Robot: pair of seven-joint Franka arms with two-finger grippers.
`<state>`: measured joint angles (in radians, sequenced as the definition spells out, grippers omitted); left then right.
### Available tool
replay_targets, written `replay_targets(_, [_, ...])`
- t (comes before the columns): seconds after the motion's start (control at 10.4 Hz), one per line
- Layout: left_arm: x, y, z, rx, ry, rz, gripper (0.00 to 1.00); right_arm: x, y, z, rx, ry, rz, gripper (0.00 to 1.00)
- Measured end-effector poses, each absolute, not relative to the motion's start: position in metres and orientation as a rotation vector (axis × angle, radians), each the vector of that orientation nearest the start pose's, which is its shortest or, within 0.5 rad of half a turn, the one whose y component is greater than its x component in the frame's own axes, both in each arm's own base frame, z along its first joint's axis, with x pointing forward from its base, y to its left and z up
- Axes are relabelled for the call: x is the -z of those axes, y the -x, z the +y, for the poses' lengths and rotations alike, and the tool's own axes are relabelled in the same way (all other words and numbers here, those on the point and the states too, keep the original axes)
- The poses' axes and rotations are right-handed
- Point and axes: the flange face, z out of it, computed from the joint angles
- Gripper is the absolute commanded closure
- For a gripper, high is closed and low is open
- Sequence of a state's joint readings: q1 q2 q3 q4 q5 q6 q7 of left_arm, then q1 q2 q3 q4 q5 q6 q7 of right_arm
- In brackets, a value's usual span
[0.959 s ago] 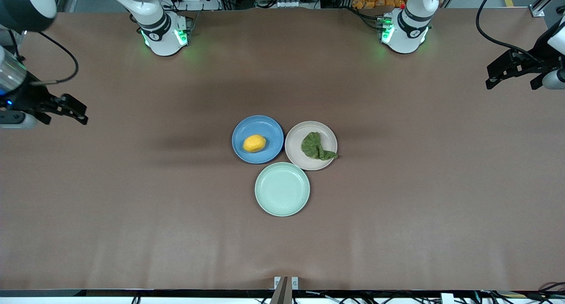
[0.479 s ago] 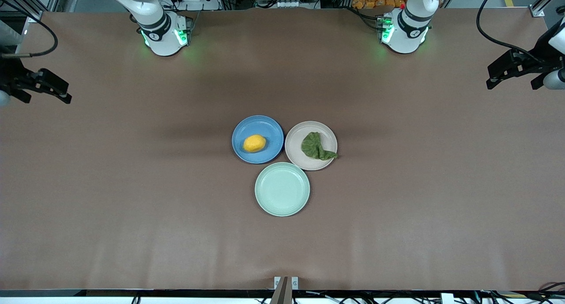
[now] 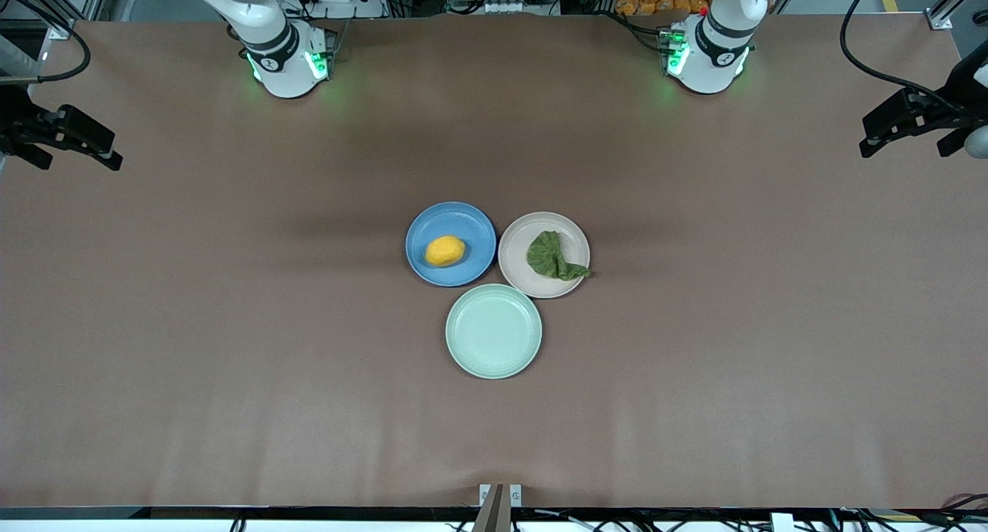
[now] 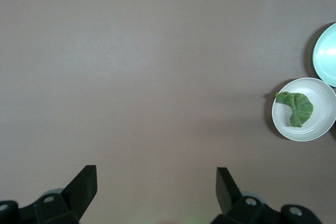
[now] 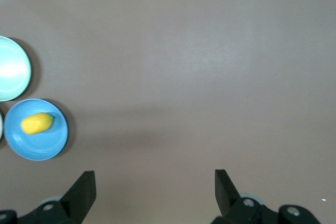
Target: Place lemon and lettuce in plates
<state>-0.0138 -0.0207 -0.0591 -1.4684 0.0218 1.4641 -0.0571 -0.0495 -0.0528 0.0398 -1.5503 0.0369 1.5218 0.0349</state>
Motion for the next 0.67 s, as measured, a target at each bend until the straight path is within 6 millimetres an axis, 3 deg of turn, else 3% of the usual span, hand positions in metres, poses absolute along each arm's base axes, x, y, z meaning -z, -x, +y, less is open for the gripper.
replay_targets(0.67, [-0.6741, -0.5353, -0.0388, 0.028, 3.119, 0.026, 0.00, -0.6705, -0.5328, -0.0081, 0.079, 3.144, 0.080, 0.00])
